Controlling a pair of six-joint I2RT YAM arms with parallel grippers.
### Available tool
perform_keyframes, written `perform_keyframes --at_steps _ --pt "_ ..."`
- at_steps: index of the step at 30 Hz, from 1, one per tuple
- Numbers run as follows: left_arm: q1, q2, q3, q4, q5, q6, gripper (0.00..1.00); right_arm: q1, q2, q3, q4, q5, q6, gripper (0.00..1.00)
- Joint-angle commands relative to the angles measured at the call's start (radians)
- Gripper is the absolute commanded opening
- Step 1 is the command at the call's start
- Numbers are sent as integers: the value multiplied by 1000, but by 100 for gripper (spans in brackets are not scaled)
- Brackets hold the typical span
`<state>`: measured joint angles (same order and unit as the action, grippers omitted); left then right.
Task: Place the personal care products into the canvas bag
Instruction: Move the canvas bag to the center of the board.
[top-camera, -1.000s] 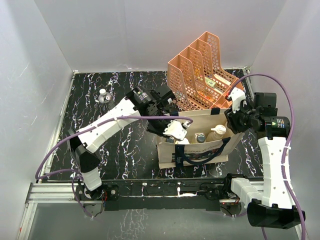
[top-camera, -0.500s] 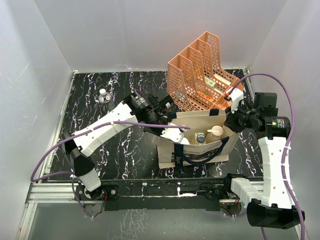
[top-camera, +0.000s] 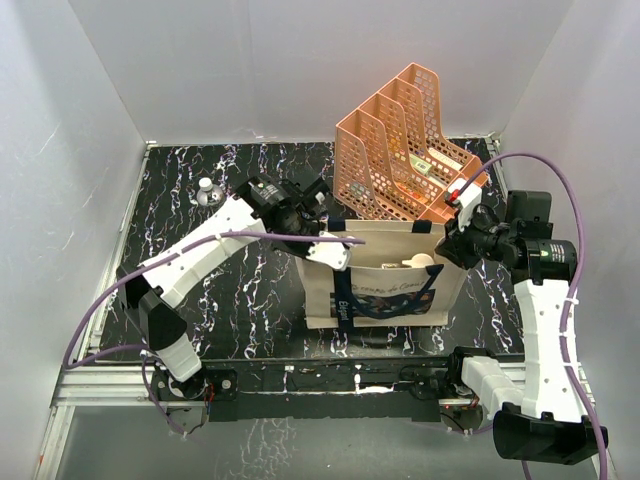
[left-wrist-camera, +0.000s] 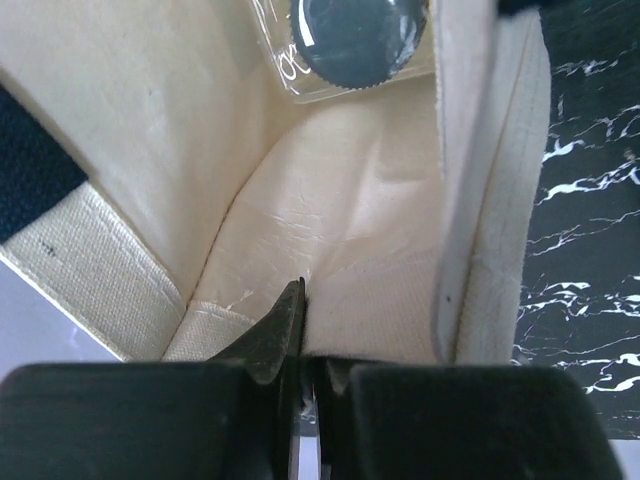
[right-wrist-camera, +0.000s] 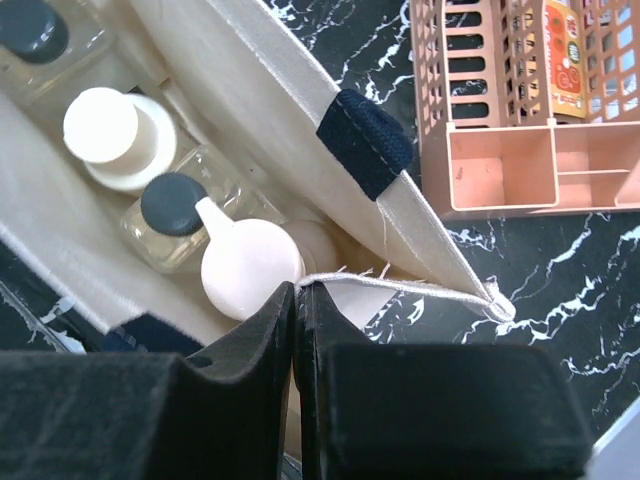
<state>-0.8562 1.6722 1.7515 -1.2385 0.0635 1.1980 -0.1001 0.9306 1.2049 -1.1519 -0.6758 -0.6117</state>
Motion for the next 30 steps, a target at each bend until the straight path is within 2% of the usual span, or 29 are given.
perform_keyframes --at_steps 1,13,24,30 --pt "79 -63 8 -14 -123 37 0 5 -21 -17 74 -105 1 8" --pt "145 -92 -11 -15 -162 46 0 53 29 -38 223 -169 47 8" --pt "182 -129 -46 -26 -193 23 0 216 98 -62 317 -95 79 8" --pt "187 -151 -66 -35 -212 -6 0 243 117 -55 389 -63 112 8"
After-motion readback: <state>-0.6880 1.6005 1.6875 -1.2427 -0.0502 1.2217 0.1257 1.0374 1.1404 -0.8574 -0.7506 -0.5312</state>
